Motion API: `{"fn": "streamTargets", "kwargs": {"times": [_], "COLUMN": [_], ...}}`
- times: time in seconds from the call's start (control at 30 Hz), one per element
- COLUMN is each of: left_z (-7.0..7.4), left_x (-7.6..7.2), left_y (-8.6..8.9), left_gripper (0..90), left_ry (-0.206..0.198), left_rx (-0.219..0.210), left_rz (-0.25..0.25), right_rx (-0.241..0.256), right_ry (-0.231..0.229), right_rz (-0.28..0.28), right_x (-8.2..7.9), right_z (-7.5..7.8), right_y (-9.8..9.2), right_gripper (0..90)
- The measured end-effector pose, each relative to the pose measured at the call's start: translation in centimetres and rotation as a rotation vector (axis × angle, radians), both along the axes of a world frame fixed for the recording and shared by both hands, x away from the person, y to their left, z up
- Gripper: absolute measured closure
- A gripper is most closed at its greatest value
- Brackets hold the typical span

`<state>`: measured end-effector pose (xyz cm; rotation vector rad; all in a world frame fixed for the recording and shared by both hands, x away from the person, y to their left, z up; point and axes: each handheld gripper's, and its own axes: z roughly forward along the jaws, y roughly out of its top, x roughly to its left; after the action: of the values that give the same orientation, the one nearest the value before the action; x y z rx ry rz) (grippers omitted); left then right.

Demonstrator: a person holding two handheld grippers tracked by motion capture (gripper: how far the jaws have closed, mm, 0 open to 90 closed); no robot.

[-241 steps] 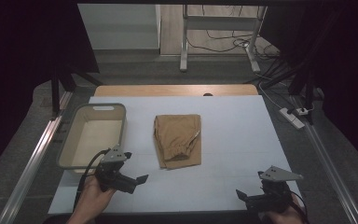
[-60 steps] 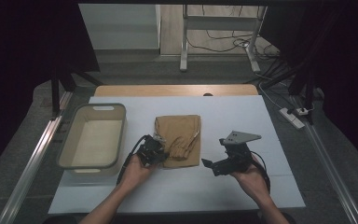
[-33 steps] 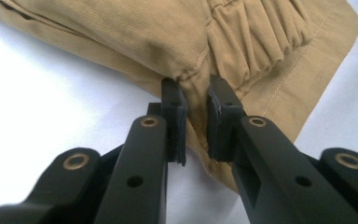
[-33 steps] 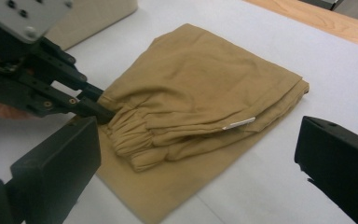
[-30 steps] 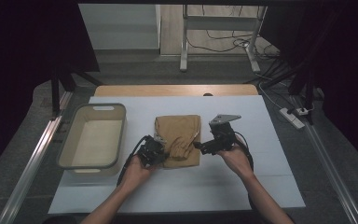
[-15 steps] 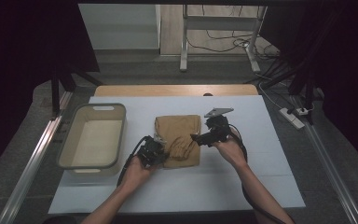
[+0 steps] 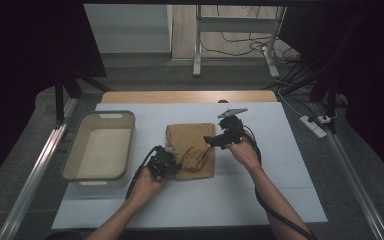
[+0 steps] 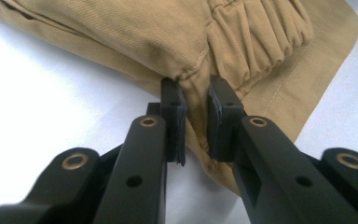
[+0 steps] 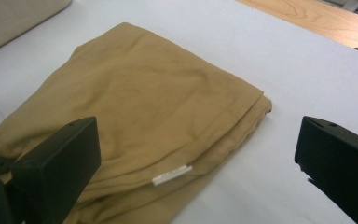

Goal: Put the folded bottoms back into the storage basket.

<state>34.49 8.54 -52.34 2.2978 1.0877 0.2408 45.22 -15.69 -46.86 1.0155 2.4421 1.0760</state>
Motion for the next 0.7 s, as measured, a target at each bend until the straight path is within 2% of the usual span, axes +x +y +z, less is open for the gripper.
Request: {"fn": "streamTargets", "kwargs": {"times": [0.2, 0.33, 0.57, 0.7], "left_z": [0.0, -0.1, -0.1, -0.1], "left_x": [0.0, 0.0, -0.1, -0.1], "left_y": [0.0, 0.1, 0.1, 0.0], "left_gripper": [78.2, 78.1, 77.9, 77.7], "left_ry": [0.0, -0.003, -0.005, -0.008], "left_rx": [-0.002, -0.007, -0.006, -0.003], "left_rz": [-0.001, 0.0, 0.001, 0.001], "right_rx": [-0.013, -0.044, -0.048, -0.065], "right_ry": [-0.002, -0.003, -0.001, 0.017], "right_rz": [-0.017, -0.028, -0.066, -0.09], "right_x": [1.2, 2.1, 3.6, 4.5], "right_z": [-0.5, -0.8, -1.2, -1.4], "right_y": [0.4, 0.7, 0.8, 1.1], "right_gripper": [0.7, 0.7, 0.7, 0.0]}}
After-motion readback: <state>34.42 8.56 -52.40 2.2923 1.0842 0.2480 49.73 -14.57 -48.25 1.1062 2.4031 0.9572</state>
